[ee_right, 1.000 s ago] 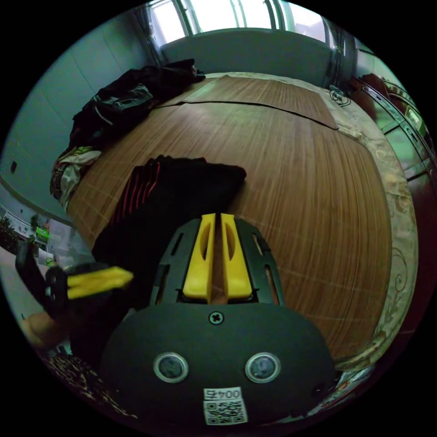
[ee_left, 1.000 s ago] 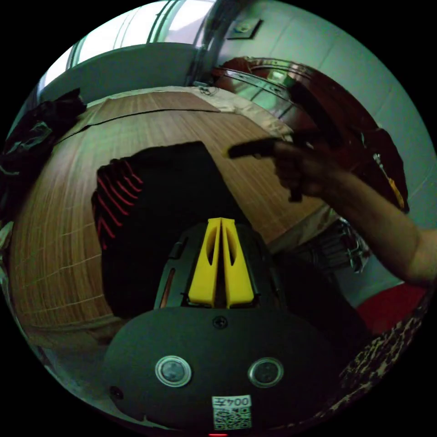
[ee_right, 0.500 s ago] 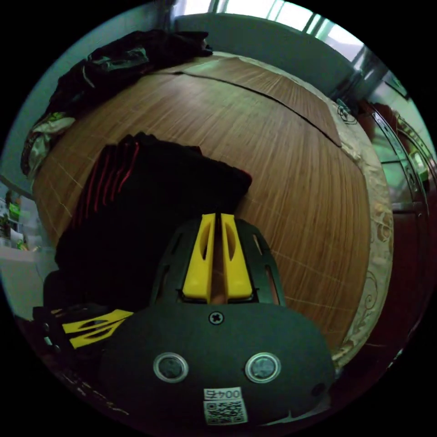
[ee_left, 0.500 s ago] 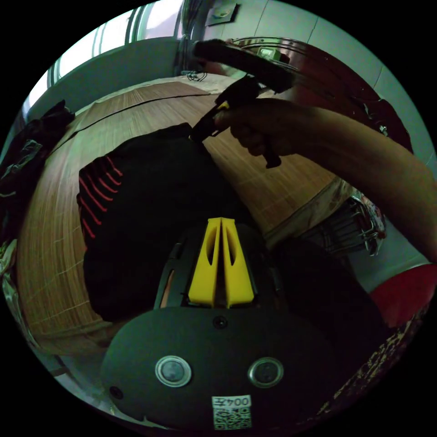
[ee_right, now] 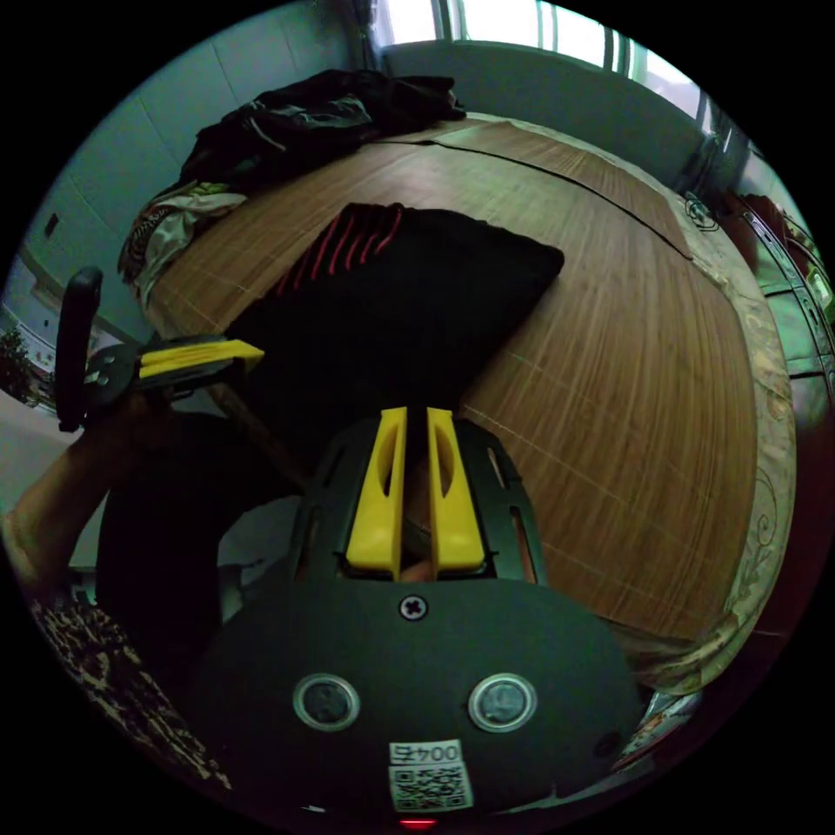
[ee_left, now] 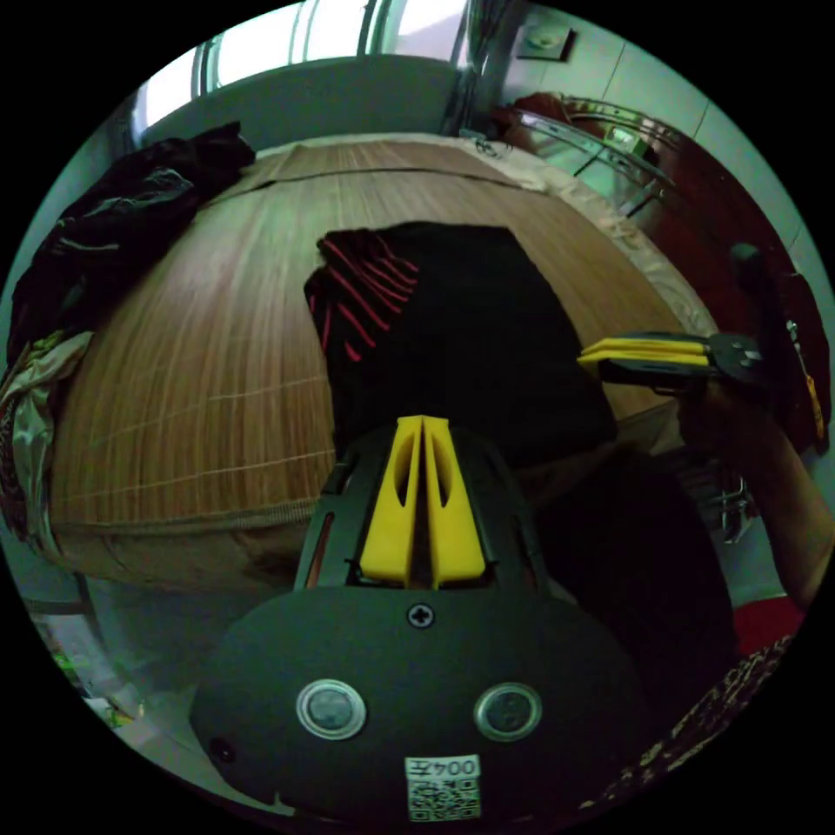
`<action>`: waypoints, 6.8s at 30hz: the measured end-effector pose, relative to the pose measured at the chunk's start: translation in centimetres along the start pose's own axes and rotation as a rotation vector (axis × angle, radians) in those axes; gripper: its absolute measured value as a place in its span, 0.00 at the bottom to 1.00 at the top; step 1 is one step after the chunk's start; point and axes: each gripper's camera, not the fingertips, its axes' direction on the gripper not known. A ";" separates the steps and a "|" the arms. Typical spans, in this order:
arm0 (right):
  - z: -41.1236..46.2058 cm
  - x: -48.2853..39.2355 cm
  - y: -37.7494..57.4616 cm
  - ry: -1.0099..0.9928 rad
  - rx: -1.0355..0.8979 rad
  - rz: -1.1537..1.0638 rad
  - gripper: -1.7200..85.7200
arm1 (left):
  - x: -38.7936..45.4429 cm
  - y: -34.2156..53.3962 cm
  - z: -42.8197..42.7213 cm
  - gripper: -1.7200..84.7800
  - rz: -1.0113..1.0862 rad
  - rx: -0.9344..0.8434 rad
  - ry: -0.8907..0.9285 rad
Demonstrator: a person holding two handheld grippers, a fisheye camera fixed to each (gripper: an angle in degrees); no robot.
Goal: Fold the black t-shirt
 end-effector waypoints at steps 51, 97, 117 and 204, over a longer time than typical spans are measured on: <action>1.2 -9.2 7.2 0.036 -0.068 0.096 0.08 | -14.5 -17.3 14.2 0.02 -0.035 -0.094 -0.050; 0.1 -9.0 2.1 0.083 -0.095 0.088 0.07 | -16.8 -21.0 17.6 0.02 0.004 -0.093 -0.048; -1.2 -6.2 -1.2 0.037 -0.103 0.078 0.03 | -16.2 -20.4 16.5 0.02 -0.003 -0.074 -0.034; -3.8 -14.1 -2.7 0.034 -0.053 0.077 0.02 | -16.1 9.0 -3.8 0.04 -0.118 -0.081 0.127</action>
